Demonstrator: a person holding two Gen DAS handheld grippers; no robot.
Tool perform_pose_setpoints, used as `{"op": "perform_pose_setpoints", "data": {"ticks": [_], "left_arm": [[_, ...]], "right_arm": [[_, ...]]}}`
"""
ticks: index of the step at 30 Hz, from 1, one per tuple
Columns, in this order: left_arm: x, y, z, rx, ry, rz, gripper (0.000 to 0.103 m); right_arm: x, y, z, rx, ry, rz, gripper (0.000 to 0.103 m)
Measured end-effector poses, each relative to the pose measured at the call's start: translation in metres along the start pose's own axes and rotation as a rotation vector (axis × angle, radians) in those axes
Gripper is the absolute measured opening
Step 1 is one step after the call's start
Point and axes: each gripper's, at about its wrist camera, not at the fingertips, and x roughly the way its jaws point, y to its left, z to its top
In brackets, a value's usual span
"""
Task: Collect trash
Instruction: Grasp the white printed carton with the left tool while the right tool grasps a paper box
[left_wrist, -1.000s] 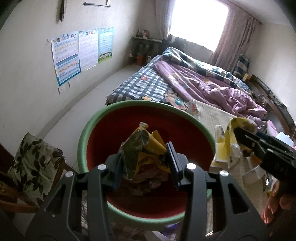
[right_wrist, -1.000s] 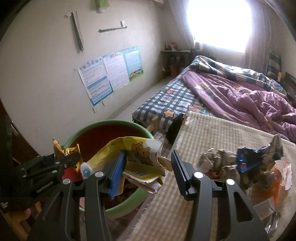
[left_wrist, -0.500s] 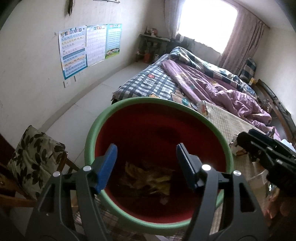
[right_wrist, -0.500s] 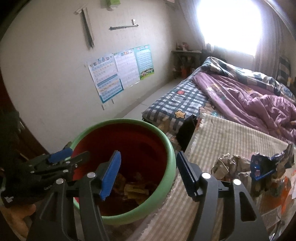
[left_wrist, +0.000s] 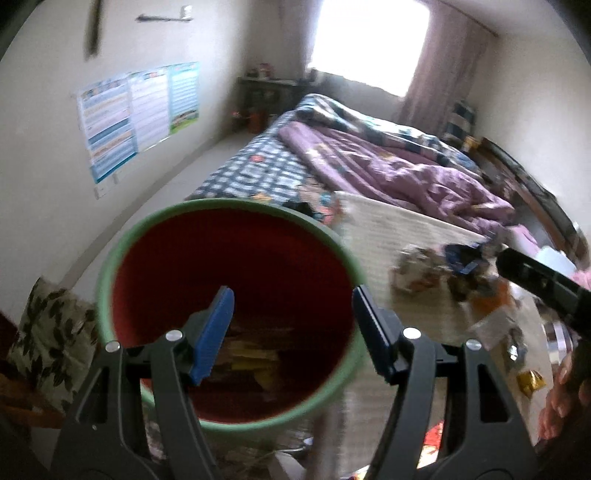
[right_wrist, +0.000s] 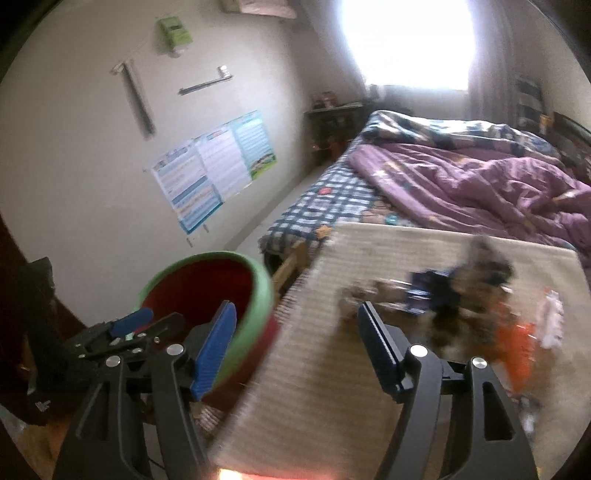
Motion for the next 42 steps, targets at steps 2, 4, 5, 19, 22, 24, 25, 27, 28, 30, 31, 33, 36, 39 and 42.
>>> {"op": "perform_pose_setpoints", "data": {"ticks": [2,4,5,19,22,24,25,27,28,30,31,33,36,39,42], "left_arm": [[0.001,-0.024,-0.002,0.039,0.005,-0.040,0.069],[0.001,-0.047,-0.004,0.079,0.009,-0.087,0.073],[0.001,-0.061,-0.005,0.103,0.012,-0.110,0.075],[0.070,-0.209,-0.038,0.433,0.207,-0.292,0.086],[0.084,-0.220,-0.044,0.472,0.253,-0.274,0.086],[0.089,-0.225,-0.045,0.480,0.274,-0.288,0.086],[0.092,-0.229,-0.046,0.486,0.286,-0.294,0.086],[0.097,-0.236,-0.048,0.501,0.306,-0.282,0.086],[0.100,-0.240,-0.050,0.511,0.315,-0.273,0.085],[0.101,-0.244,-0.052,0.517,0.322,-0.266,0.076],[0.102,-0.246,-0.054,0.516,0.333,-0.265,0.071],[0.103,-0.250,-0.058,0.510,0.345,-0.247,0.056],[0.102,-0.250,-0.062,0.476,0.363,-0.234,0.042],[0.098,-0.248,-0.063,0.399,0.372,-0.203,0.041],[0.089,-0.242,-0.062,0.268,0.379,-0.208,0.041]], "right_arm": [[-0.016,-0.025,-0.005,0.033,-0.002,-0.027,0.066],[-0.033,-0.055,-0.011,0.075,-0.005,-0.061,0.066],[-0.041,-0.066,-0.013,0.088,-0.007,-0.077,0.066],[-0.118,-0.211,-0.057,0.229,0.054,-0.197,0.067],[-0.121,-0.226,-0.059,0.233,0.067,-0.192,0.067],[-0.120,-0.237,-0.062,0.239,0.079,-0.182,0.067],[-0.118,-0.241,-0.061,0.242,0.084,-0.177,0.067],[-0.113,-0.248,-0.060,0.244,0.096,-0.167,0.067],[-0.111,-0.249,-0.060,0.243,0.099,-0.163,0.067],[-0.105,-0.255,-0.056,0.243,0.105,-0.148,0.067],[-0.103,-0.257,-0.055,0.244,0.106,-0.143,0.067],[-0.094,-0.261,-0.050,0.248,0.111,-0.133,0.067],[-0.080,-0.270,-0.044,0.260,0.115,-0.128,0.067],[-0.065,-0.279,-0.040,0.291,0.115,-0.126,0.067],[-0.045,-0.291,-0.038,0.359,0.122,-0.120,0.067]]}}
